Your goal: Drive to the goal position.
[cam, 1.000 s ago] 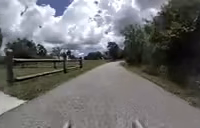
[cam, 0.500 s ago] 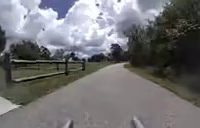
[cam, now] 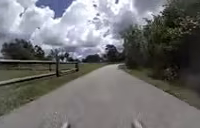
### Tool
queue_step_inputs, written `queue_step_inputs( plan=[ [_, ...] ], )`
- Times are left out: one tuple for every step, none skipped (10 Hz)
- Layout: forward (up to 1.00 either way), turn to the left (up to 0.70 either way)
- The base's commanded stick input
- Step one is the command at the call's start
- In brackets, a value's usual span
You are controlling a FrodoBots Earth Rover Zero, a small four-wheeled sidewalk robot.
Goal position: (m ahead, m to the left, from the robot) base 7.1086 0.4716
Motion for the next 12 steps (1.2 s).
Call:
queue_step_inputs(
  plan=[
    [0.70, 0.01],
    [0.70, 0.01],
    [0.70, 0.01],
    [0.70, 0.01],
    [0.70, 0.01],
    [0.70, 0.01],
    [0.70, 0.01],
    [0.70, 0.01],
    [0.70, 0.01],
    [0.70, 0.01],
    [0.70, 0.01],
    [0.70, 0.01]
  ],
)
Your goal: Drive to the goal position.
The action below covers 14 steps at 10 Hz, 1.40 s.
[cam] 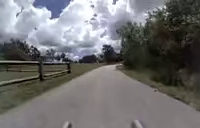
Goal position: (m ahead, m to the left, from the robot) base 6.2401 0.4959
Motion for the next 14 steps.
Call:
queue_step_inputs(
  plan=[
    [0.70, 0.01],
    [0.70, 0.01],
    [0.70, 0.01],
    [0.70, 0.01],
    [0.70, 0.01],
    [0.70, 0.01],
    [0.70, 0.01],
    [0.70, 0.01],
    [0.70, 0.01],
    [0.70, 0.01],
    [0.70, 0.01],
    [0.70, 0.01],
    [0.70, 0.01],
    [0.70, 0.01]
  ],
)
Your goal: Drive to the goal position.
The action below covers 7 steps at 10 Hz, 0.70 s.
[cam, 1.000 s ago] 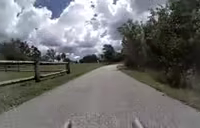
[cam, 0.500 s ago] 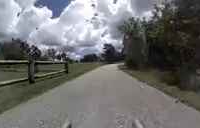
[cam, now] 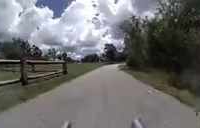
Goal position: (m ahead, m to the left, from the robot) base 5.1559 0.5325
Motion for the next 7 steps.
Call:
queue_step_inputs(
  plan=[
    [0.70, 0.01],
    [0.70, 0.01],
    [0.70, 0.01],
    [0.70, 0.01],
    [0.70, 0.01],
    [0.70, 0.01],
    [0.70, 0.01]
  ],
)
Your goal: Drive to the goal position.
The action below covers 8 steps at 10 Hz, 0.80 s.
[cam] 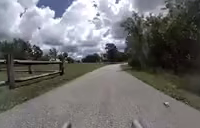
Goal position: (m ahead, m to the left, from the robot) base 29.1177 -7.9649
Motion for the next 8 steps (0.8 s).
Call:
queue_step_inputs(
  plan=[
    [0.70, 0.01],
    [0.70, 0.01],
    [0.70, 0.01],
    [0.70, 0.01],
    [0.70, 0.01],
    [0.70, 0.01],
    [0.70, 0.01],
    [0.70, 0.01]
  ],
)
